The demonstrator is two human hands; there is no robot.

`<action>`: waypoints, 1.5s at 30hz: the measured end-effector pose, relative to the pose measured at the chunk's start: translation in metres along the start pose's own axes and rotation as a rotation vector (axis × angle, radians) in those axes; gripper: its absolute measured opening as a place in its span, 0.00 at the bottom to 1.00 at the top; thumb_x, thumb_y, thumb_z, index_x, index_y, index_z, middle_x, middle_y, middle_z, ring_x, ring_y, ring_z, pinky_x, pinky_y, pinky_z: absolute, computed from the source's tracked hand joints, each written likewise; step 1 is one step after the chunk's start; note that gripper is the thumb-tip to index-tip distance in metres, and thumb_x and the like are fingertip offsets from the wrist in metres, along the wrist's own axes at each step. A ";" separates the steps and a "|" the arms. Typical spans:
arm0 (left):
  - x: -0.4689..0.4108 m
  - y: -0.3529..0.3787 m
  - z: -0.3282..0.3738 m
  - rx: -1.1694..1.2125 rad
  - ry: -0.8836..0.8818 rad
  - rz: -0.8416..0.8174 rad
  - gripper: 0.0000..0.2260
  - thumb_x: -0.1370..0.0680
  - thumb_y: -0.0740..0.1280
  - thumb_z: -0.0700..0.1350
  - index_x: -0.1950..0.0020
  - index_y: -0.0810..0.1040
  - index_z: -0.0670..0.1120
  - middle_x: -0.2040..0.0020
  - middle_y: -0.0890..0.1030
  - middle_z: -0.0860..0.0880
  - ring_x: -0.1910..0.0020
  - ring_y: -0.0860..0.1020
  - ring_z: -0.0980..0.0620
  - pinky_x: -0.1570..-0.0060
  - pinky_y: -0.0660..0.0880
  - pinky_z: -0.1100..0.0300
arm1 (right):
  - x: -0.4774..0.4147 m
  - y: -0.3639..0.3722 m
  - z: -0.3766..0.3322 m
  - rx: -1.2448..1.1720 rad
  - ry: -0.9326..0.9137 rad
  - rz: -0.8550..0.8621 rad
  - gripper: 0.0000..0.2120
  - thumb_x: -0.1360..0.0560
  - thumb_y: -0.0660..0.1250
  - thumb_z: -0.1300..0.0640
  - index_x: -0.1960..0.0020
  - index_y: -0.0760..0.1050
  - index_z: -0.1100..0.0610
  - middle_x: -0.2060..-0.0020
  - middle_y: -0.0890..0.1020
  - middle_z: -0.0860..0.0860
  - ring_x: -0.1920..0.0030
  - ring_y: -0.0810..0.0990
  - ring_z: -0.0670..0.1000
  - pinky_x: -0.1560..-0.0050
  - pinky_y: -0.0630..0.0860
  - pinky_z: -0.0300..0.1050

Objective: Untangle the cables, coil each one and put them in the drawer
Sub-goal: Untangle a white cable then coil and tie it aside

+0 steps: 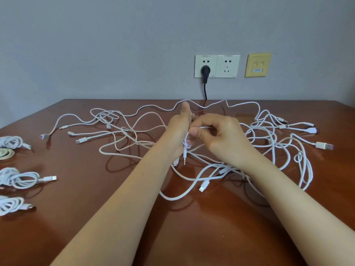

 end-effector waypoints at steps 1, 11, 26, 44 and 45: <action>0.002 0.005 -0.001 0.020 -0.028 -0.054 0.25 0.20 0.49 0.61 0.68 0.63 0.45 0.82 0.64 0.51 0.82 0.62 0.54 0.77 0.58 0.66 | 0.000 -0.002 0.002 -0.030 0.019 0.010 0.09 0.26 0.67 0.64 0.62 0.78 0.54 0.67 0.82 0.46 0.65 0.81 0.41 0.58 0.75 0.32; 0.019 0.022 -0.013 -0.090 -0.177 -0.457 0.32 0.27 0.43 0.71 0.75 0.72 0.52 0.79 0.61 0.53 0.84 0.56 0.60 0.80 0.51 0.72 | -0.002 -0.016 0.012 0.155 0.114 0.187 0.08 0.31 0.72 0.57 0.58 0.74 0.49 0.73 0.74 0.45 0.68 0.75 0.47 0.62 0.72 0.46; 0.014 0.013 -0.006 -0.140 -0.063 -0.412 0.18 0.17 0.49 0.53 0.64 0.63 0.47 0.79 0.59 0.55 0.83 0.55 0.60 0.83 0.52 0.70 | -0.009 -0.024 0.045 -0.363 0.395 0.064 0.16 0.19 0.54 0.61 0.61 0.75 0.56 0.80 0.67 0.46 0.77 0.62 0.43 0.77 0.60 0.31; -0.001 -0.001 -0.002 -0.130 0.117 -0.067 0.17 0.17 0.52 0.50 0.62 0.65 0.45 0.82 0.65 0.54 0.85 0.57 0.58 0.82 0.55 0.71 | -0.002 -0.005 0.048 -0.283 0.458 -0.176 0.14 0.20 0.58 0.57 0.61 0.77 0.57 0.80 0.63 0.50 0.80 0.55 0.45 0.78 0.54 0.35; -0.001 -0.001 -0.003 -0.174 0.131 -0.034 0.17 0.17 0.52 0.50 0.62 0.66 0.44 0.83 0.65 0.53 0.86 0.57 0.57 0.82 0.55 0.72 | -0.001 -0.003 0.047 -0.254 0.452 -0.190 0.14 0.20 0.57 0.57 0.61 0.76 0.57 0.80 0.63 0.50 0.81 0.55 0.45 0.79 0.54 0.34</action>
Point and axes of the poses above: each hand's wrist, its own x-axis away from the middle knuckle, its own y-axis out of the palm, z = x × y, the point moved 5 cm from there along -x, towards the middle knuckle
